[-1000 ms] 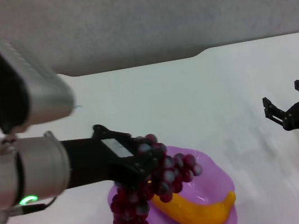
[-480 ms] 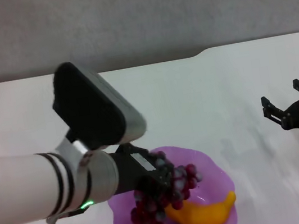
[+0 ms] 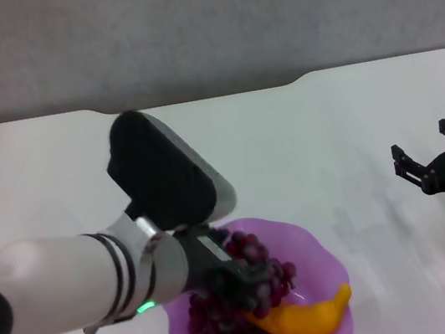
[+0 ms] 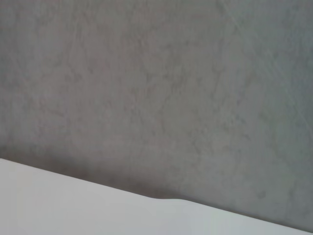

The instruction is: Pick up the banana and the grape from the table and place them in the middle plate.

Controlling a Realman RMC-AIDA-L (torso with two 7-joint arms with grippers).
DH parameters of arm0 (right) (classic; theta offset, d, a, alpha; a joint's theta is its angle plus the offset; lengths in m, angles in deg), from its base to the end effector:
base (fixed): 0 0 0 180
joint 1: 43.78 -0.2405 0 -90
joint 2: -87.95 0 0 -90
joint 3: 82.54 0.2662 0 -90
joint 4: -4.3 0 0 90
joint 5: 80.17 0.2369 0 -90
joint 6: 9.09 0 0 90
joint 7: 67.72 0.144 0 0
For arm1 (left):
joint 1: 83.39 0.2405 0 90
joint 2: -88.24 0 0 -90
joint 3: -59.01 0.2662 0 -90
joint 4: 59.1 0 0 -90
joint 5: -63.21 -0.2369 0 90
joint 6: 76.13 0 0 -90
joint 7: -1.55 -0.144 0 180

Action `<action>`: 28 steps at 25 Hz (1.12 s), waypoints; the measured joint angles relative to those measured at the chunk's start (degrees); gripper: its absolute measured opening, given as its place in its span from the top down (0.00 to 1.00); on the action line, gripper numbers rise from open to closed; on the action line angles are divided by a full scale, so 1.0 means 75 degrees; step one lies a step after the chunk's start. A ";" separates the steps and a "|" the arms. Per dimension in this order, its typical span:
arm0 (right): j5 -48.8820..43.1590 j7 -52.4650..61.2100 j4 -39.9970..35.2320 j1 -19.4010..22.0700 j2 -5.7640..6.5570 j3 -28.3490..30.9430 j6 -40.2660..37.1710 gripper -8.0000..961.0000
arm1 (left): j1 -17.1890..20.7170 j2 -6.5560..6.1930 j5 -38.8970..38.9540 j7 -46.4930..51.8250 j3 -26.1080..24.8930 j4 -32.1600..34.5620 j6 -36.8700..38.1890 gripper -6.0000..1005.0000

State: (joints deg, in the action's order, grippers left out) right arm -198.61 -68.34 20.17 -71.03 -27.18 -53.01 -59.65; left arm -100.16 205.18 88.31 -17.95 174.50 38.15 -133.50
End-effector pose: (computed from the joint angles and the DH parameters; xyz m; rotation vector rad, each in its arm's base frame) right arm 0.3581 0.3582 -0.0678 -1.8516 0.5394 0.4187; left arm -0.1269 0.3223 -0.0779 -2.5409 -0.4486 0.1684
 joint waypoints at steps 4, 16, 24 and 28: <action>0.0001 0.0002 -0.0033 0.0004 0.0001 0.0000 0.0033 0.09 | 0.0465 -0.0032 0.0072 -0.0120 -0.0363 0.0425 0.0324 0.47; -0.0025 -0.0005 -0.0007 -0.0021 -0.0006 -0.0011 0.0024 0.09 | 0.2147 -0.0018 0.1560 -0.0947 -0.1650 -0.0319 0.4171 0.13; -0.0038 -0.0058 0.0044 0.0007 -0.0006 -0.0050 -0.0051 0.09 | 0.2091 -0.0027 0.2927 -0.1045 -0.0979 -0.3441 0.8820 0.11; -0.0041 -0.0061 0.0057 -0.0012 -0.0013 -0.0091 -0.0054 0.09 | 0.1507 -0.0025 0.2967 -0.0357 -0.0293 -0.5490 1.1259 0.11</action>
State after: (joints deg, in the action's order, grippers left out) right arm -198.92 -68.80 20.60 -71.12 -27.28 -53.69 -60.05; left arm -88.86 205.00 110.57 -20.62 172.30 -3.03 -49.06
